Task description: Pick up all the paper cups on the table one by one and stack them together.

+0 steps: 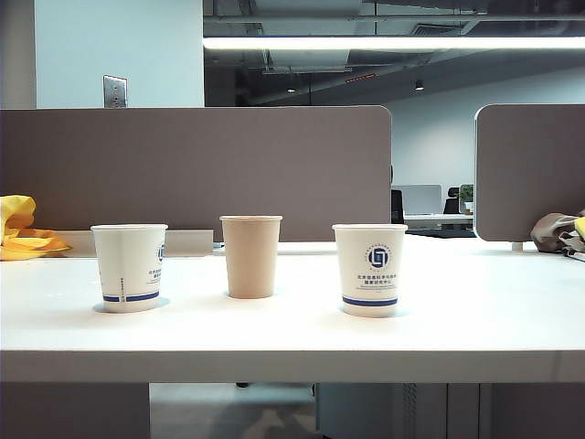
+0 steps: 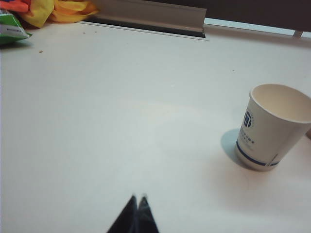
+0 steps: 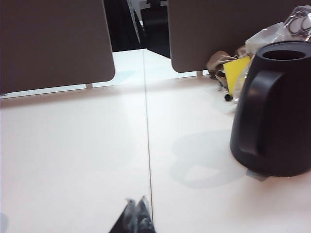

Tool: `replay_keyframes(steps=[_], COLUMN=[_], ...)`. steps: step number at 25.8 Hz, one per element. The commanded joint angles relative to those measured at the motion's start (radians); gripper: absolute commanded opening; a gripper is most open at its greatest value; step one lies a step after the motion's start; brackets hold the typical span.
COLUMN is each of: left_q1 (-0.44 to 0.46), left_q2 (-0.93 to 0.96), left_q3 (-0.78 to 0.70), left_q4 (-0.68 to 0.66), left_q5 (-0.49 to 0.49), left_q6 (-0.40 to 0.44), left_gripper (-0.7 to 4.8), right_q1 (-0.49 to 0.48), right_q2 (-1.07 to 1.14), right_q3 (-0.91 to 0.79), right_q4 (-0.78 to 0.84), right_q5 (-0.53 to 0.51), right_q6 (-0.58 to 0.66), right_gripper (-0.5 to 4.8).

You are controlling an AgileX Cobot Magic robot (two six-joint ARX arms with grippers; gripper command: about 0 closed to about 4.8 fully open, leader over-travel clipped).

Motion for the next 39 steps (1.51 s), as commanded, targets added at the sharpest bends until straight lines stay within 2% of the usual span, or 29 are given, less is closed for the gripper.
replay_keyframes(steps=[1,8,12,14,17,20,21,23,25,30,33,35,37,39], left_q1=[0.001,0.001,0.001,0.001,0.001,0.001,0.001,0.000,0.000,0.001,0.001,0.001,0.000,0.000], left_q2=[0.001,0.001,0.001,0.001,0.001,0.001,0.001,0.001,0.001,0.001,0.001,0.001,0.001,0.001], left_q3=[-0.004,-0.004,-0.004,-0.003,0.009,0.045,0.059,0.064,0.064,0.109,0.131,0.142,0.157,0.163], left_q4=[0.002,0.002,0.003,0.010,0.017,0.020,0.015,0.012,0.008,0.026,0.071,0.077,0.075,0.087], left_q5=[0.004,0.002,0.004,0.006,0.055,0.057,0.056,0.090,0.180,0.272,0.278,0.281,0.351,0.483], left_q6=[-0.081,-0.096,-0.097,-0.133,-0.149,-0.138,-0.104,-0.119,-0.127,-0.161,-0.160,-0.164,-0.179,-0.193], left_gripper=[-0.05,-0.05,-0.05,-0.05,-0.06,-0.06,-0.06,-0.06,-0.06,-0.06,-0.05,-0.05,-0.05,-0.05], right_q1=[-0.001,0.000,0.000,-0.001,-0.001,0.000,-0.001,-0.001,0.000,0.000,0.000,0.000,0.000,0.000], right_q2=[0.000,0.000,0.000,0.000,0.000,0.000,0.000,0.001,0.003,0.008,0.019,0.027,0.027,0.027], right_q3=[-0.006,-0.006,-0.006,-0.005,0.002,0.032,0.067,0.096,0.120,0.176,0.200,0.202,0.205,0.220], right_q4=[0.010,0.007,0.008,0.008,0.007,-0.015,-0.059,-0.101,-0.130,-0.162,-0.161,-0.160,-0.155,-0.158], right_q5=[-0.008,-0.044,-0.069,-0.069,-0.105,-0.115,-0.109,-0.110,-0.151,-0.154,-0.156,-0.159,-0.202,-0.266], right_q6=[0.003,0.013,0.119,0.159,0.203,0.201,0.200,0.204,0.240,0.243,0.243,0.245,0.310,0.372], right_gripper=[-0.05,-0.06,-0.05,-0.05,-0.05,-0.04,0.01,0.00,0.00,0.01,0.01,0.37,0.53,0.53])
